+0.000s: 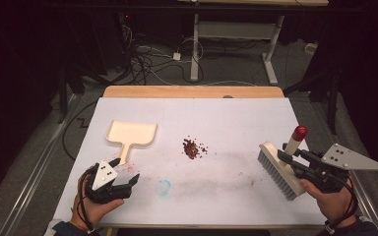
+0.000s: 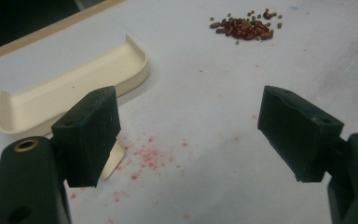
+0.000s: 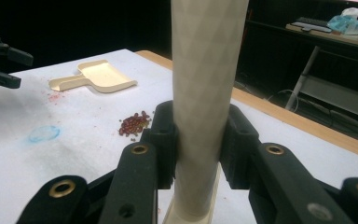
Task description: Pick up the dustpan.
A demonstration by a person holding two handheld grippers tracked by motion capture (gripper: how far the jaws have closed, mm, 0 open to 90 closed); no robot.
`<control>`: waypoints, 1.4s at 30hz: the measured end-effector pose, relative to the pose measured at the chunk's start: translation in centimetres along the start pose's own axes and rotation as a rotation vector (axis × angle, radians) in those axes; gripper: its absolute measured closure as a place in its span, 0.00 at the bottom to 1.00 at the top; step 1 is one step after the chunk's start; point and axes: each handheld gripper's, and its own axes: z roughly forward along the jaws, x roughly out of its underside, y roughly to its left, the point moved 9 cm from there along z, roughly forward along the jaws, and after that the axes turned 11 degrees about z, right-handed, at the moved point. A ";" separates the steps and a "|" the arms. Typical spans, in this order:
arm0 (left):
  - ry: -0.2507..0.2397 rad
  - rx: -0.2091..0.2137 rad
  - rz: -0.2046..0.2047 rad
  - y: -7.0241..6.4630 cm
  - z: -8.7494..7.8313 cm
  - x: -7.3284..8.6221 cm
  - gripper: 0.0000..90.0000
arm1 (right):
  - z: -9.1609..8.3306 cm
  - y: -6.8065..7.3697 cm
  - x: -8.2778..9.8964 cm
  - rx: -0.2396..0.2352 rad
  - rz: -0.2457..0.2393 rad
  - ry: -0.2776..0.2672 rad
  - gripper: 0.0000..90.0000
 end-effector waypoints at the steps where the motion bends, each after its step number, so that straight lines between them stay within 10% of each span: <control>1: 0.009 -0.007 -0.007 0.1 0.0 0.2 0.23 | 0.0 0.0 0.0 0.000 0.000 0.000 0.78; 25: 0.154 -0.042 -0.109 3.1 1.5 2.9 0.23 | 0.8 0.9 0.6 -0.039 -0.015 0.020 0.79; 42: 0.317 -0.013 -0.212 6.8 7.4 3.0 0.28 | 1.2 0.9 0.9 -0.035 -0.016 0.035 0.78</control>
